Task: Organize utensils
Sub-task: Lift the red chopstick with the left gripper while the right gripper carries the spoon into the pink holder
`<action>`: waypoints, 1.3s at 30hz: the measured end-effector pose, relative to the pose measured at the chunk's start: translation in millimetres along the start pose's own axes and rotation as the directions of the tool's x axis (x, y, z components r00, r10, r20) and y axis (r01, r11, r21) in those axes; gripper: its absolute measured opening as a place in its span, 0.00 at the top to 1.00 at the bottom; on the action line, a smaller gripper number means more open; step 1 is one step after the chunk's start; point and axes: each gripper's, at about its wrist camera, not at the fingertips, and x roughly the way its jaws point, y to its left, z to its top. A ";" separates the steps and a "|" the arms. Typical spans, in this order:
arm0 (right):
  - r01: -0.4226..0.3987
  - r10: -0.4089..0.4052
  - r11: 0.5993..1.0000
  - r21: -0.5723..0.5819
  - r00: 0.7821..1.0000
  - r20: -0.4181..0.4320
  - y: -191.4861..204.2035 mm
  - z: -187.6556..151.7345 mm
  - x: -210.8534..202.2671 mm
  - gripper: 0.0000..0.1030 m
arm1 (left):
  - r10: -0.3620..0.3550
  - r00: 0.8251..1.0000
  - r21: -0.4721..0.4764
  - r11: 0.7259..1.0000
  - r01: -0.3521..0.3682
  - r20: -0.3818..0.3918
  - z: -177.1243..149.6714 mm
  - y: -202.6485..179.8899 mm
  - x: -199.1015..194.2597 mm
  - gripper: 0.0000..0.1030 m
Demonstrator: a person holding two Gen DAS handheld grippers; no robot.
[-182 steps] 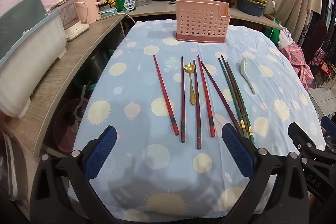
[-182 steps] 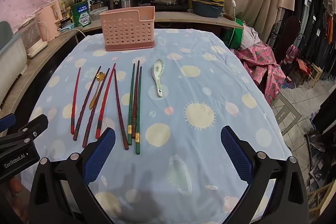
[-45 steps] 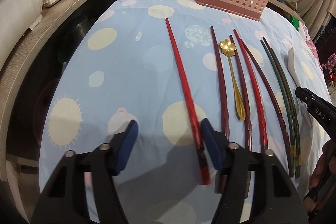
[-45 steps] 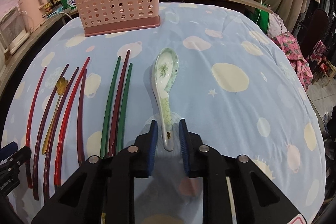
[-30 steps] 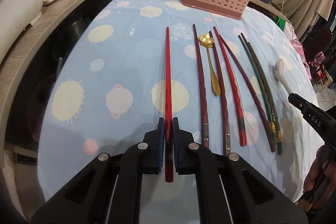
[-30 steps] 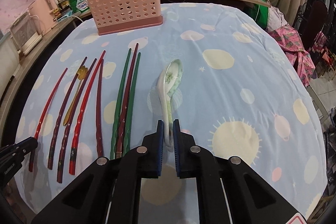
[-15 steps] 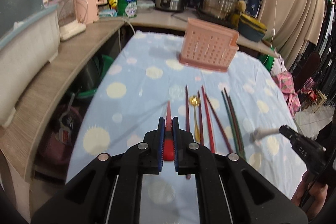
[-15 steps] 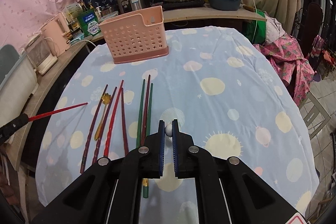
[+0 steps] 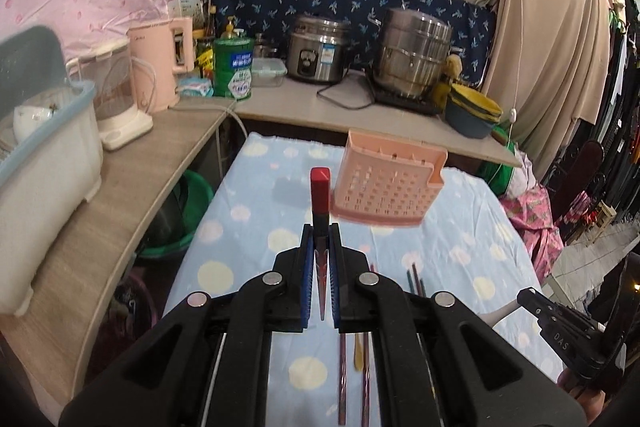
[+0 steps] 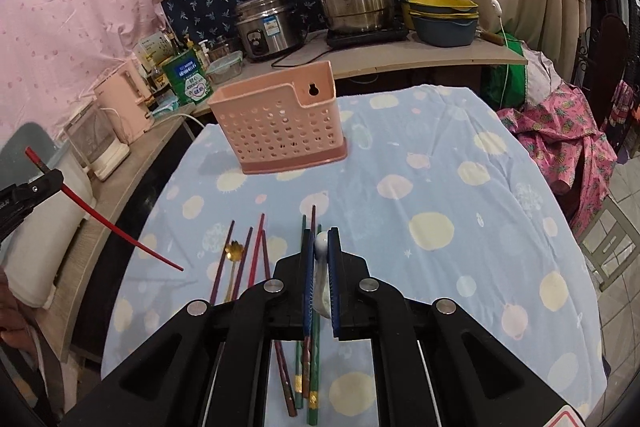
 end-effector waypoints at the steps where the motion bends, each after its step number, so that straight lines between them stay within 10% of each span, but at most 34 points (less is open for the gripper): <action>1: -0.011 0.011 1.000 0.004 1.000 0.011 1.5 9.0 1.1 0.94 | -0.002 1.000 0.004 1.000 0.002 0.016 8.3 -1.8 1.0 0.93; 18: -0.129 0.112 0.989 0.075 0.974 0.198 9.4 186.1 86.9 0.94 | -0.078 0.968 0.020 0.997 0.075 0.238 160.4 -47.1 70.1 0.93; 39: -0.025 0.019 0.996 0.082 0.996 0.083 -3.2 171.4 175.4 0.89 | -0.079 0.994 0.026 0.997 0.078 0.079 127.6 -47.5 155.2 0.91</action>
